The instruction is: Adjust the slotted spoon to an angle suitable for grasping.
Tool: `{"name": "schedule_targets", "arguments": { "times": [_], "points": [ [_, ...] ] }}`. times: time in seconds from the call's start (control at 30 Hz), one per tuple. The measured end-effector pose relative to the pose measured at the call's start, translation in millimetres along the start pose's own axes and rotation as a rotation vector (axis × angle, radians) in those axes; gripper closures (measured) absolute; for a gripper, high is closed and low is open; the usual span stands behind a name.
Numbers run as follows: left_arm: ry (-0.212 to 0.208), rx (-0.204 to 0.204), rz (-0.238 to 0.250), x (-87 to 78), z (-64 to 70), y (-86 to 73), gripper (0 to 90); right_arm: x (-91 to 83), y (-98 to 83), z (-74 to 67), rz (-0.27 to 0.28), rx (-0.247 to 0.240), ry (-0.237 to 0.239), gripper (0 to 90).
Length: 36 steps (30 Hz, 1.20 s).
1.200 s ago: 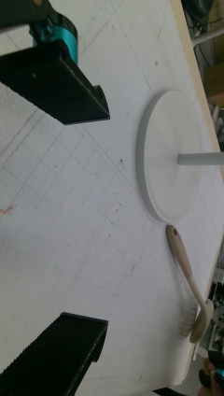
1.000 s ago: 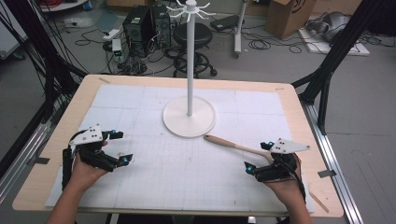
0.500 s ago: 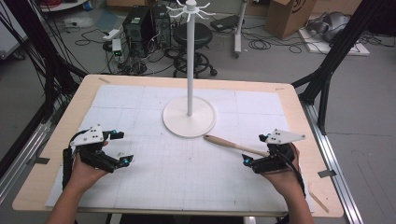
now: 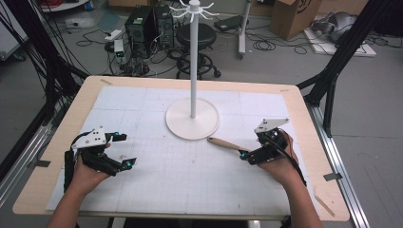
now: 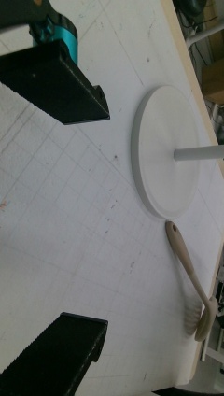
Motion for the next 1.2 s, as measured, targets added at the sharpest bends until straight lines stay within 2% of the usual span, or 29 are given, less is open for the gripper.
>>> {"name": "schedule_targets", "arguments": {
  "times": [0.27,0.3,0.33,0.37,0.4,0.43,0.5,0.7,0.83,1.03,1.07,1.1,1.2],
  "points": [
    [-0.007,0.003,-0.008,2.4,1.2,-0.4,2.8,27.1,0.7,4.1,-0.151,-0.036,0.023,6.6],
    [-0.008,0.005,-0.008,2.6,1.1,-0.4,2.8,29.9,-0.2,4.2,-0.18,-0.044,0.026,10.2],
    [-0.008,0.005,-0.008,2.6,1.1,-0.4,2.8,29.9,-0.2,4.2,-0.18,-0.044,0.026,10.2],
    [-0.006,0.007,-0.008,2.5,0.9,-0.2,2.8,32.4,-0.9,5.0,-0.201,-0.059,0.029,14.3],
    [-0.004,0.005,-0.006,2.1,0.2,-0.2,2.8,36.8,-2.4,6.9,-0.235,-0.069,0.032,15.1],
    [-0.004,0.005,-0.006,2.1,0.2,-0.2,2.8,38.2,-3.3,7.3,-0.249,-0.063,0.032,17.1],
    [-0.001,0.0,-0.004,1.5,-0.5,-0.1,2.8,40.6,-5.3,9.4,-0.266,-0.066,0.044,23.6],
    [-0.006,0.007,-0.011,3.5,0.1,-0.8,2.8,45.6,-10.0,8.7,-0.325,-0.081,0.061,32.9],
    [-0.004,0.008,-0.014,3.7,0.0,-0.9,2.8,48.2,-11.5,8.1,-0.344,-0.083,0.075,40.2],
    [-0.007,0.007,-0.015,3.9,0.5,-1.1,2.8,50.5,-14.3,10.0,-0.374,-0.072,0.078,48.6],
    [-0.003,0.008,-0.019,4.3,0.5,-1.4,2.8,50.4,-14.8,12.0,-0.381,-0.092,0.076,49.5],
    [-0.003,0.009,-0.019,4.6,0.6,-1.3,2.8,51.3,-14.9,10.4,-0.383,-0.071,0.076,50.6],
    [-0.004,0.009,-0.016,4.9,0.8,-1.0,2.8,52.3,-15.6,10.2,-0.393,-0.074,0.074,51.8]
  ]
}}
Point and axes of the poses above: each handheld gripper's, and its own axes: x roughly forward along the jaws, y roughly out of its top, z roughly to its right, the point moved 5 cm from there along x, roughly forward along the jaws, and after that the axes turned 3 degrees about z, right-handed, at the moved point
